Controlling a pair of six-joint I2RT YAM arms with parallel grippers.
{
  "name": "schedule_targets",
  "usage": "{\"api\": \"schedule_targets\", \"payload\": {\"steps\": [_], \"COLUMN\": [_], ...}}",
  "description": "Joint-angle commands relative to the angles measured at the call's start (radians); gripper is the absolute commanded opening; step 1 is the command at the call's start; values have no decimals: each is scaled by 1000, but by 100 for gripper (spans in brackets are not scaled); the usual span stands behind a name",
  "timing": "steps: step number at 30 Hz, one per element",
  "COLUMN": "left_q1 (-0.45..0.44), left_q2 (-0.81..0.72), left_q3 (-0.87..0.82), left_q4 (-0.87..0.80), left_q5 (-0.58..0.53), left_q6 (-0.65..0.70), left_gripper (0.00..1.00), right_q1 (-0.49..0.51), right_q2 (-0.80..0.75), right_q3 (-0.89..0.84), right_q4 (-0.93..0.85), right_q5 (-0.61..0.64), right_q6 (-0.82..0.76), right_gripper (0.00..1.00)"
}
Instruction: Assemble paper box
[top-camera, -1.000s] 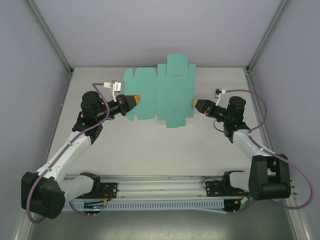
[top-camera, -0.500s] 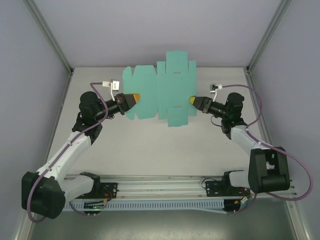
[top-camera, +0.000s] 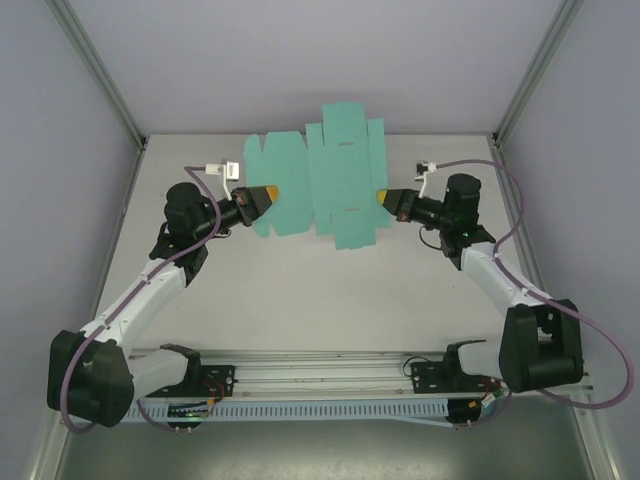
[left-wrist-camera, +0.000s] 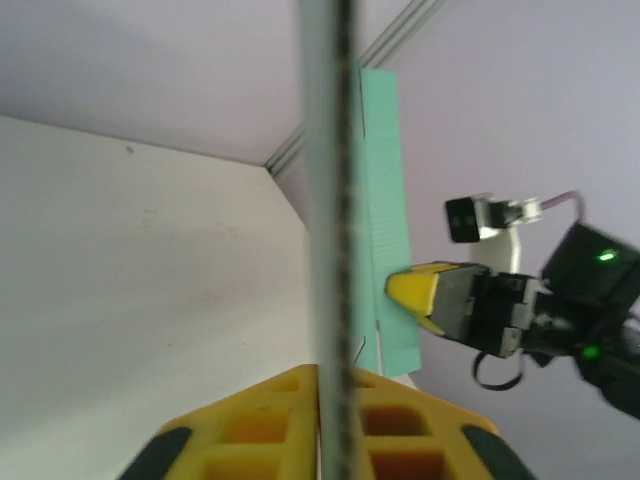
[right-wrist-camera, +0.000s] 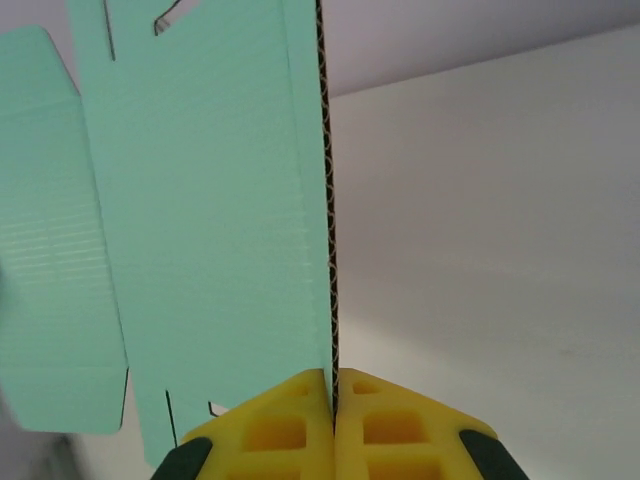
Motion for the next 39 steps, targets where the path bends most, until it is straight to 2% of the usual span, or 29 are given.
{"api": "schedule_targets", "payload": {"steps": [1,2,3,5,6,8,11,15,19,22,28,31,34,37,39], "left_q1": [-18,-19,-19,-19,-18,-18,-17,-17,-17,-16,1,38,81,86,86], "left_q2": [24,24,21,15,12,11,22,69,157,242,334,350,360,388,417], "left_q3": [-12,-7,-4,2,2,4,-4,28,81,144,213,215,207,233,275], "left_q4": [-97,-164,-235,-369,-427,-532,-585,-588,-533,-512,-489,-473,-421,-383,-401], "left_q5": [-12,-58,-116,-255,-320,-433,-476,-385,-274,-218,-155,-111,-19,79,105], "left_q6": [46,77,111,144,166,188,213,242,255,250,264,248,206,202,209], "left_gripper": [39,49,67,96,98,98,99,98,98,98,99,99,99,99,98], "right_q1": [116,122,122,125,122,125,127,139,166,211,332,358,379,400,417], "right_q2": [-50,-51,-53,-51,-44,-19,41,144,227,281,372,399,419,447,473], "right_q3": [94,106,115,124,132,150,185,263,313,300,127,37,-23,-87,-104], "right_q4": [-274,-297,-320,-351,-371,-422,-504,-589,-574,-490,-83,145,323,530,617], "right_q5": [323,353,354,358,356,329,268,277,400,537,866,906,924,941,971], "right_q6": [-258,-291,-342,-430,-471,-551,-672,-815,-927,-1033,-1329,-1438,-1501,-1587,-1647], "right_gripper": [0,0,0,0,0,0,0,0,0,0,0,0,0,0,0]}}
